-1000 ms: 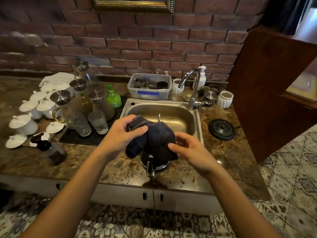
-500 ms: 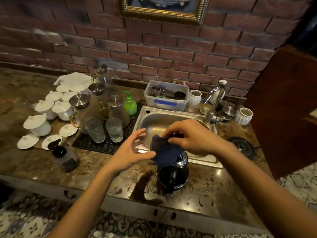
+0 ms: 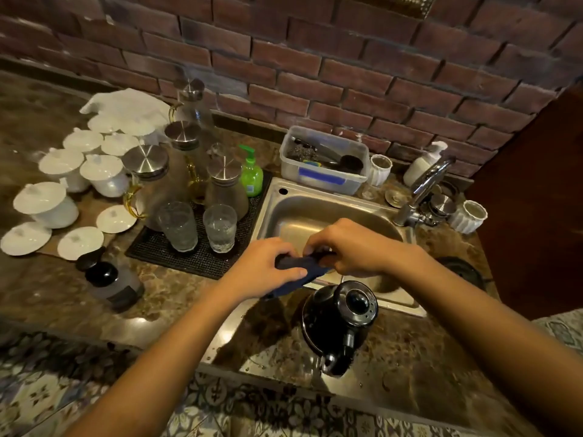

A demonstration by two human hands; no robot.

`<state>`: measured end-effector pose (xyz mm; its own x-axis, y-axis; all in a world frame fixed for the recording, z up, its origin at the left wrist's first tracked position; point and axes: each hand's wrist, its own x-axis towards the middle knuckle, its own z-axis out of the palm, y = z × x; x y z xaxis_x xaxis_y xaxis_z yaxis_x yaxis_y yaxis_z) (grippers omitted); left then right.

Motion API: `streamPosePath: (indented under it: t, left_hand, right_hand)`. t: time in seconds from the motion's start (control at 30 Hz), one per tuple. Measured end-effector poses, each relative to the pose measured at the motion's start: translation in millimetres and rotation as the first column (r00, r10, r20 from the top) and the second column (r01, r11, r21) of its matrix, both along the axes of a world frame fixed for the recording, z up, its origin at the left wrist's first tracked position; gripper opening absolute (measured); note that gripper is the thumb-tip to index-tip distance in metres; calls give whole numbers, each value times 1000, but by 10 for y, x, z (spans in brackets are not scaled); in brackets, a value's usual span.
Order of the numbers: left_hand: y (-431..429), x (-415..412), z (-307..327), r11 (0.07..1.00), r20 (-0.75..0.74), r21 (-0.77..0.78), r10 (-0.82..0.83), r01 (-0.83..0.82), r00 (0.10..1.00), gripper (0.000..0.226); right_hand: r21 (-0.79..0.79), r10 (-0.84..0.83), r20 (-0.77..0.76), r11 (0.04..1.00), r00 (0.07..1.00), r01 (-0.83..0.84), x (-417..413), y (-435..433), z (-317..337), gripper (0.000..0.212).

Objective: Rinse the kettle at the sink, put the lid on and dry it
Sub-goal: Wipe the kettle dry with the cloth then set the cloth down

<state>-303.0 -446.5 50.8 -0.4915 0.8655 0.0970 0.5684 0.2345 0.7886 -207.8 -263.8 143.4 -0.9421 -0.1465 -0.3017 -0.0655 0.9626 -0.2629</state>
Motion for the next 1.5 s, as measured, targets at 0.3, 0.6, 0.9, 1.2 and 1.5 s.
streamPosePath:
  t: [0.3, 0.6, 0.9, 1.2, 1.5]
  left_hand:
    - [145, 561, -1069, 981, 634, -27, 165, -192, 756, 60]
    - [501, 873, -1501, 950, 331, 223, 137, -219, 934, 29]
    - [784, 679, -1597, 918, 94, 372, 109, -136, 990, 21]
    - [855, 1207, -1614, 831, 368, 415, 217, -369, 904, 45]
    - [972, 1346, -1502, 836, 381, 408, 210, -367, 901, 46]
  right_hand:
    - [34, 96, 142, 994, 985, -102, 208, 58, -525, 25]
    - [-71, 94, 91, 994, 991, -87, 522, 204, -677, 31]
    - [-223, 30, -167, 972, 985, -68, 854, 410, -1005, 23]
    - [-356, -534, -263, 828, 803, 434, 811, 189, -1316, 43]
    - [-361, -555, -377, 825, 742, 434, 831, 123, -1540, 52]
